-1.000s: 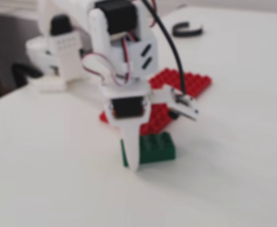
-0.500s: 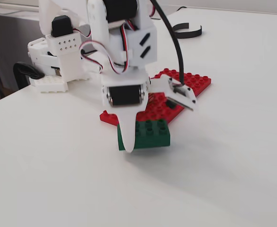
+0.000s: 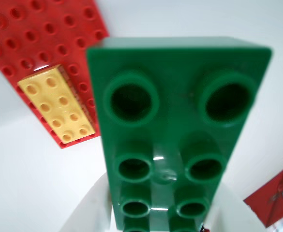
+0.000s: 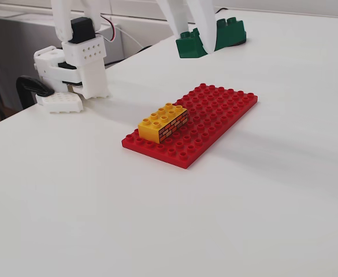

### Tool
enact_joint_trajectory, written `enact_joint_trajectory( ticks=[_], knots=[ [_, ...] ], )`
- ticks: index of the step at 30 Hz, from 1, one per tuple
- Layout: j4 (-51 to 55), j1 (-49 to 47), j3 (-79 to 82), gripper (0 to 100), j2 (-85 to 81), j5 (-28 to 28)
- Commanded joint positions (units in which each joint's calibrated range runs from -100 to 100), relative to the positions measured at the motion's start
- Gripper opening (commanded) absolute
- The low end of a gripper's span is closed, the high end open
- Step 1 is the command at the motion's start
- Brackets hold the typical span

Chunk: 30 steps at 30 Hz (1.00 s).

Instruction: Grab the loose lego brick and stack it on top of the fixed one.

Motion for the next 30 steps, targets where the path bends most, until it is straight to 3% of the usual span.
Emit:
enact_joint_trajectory(
  ticks=[1,14,30],
  knots=[
    [0.26,-0.89,11.70,5,-7.26,4.24],
    [-11.97,5.64,38.03,5,-9.55,10.35],
    [-15.36,5.64,41.65,5,-9.29,13.91]
  ],
)
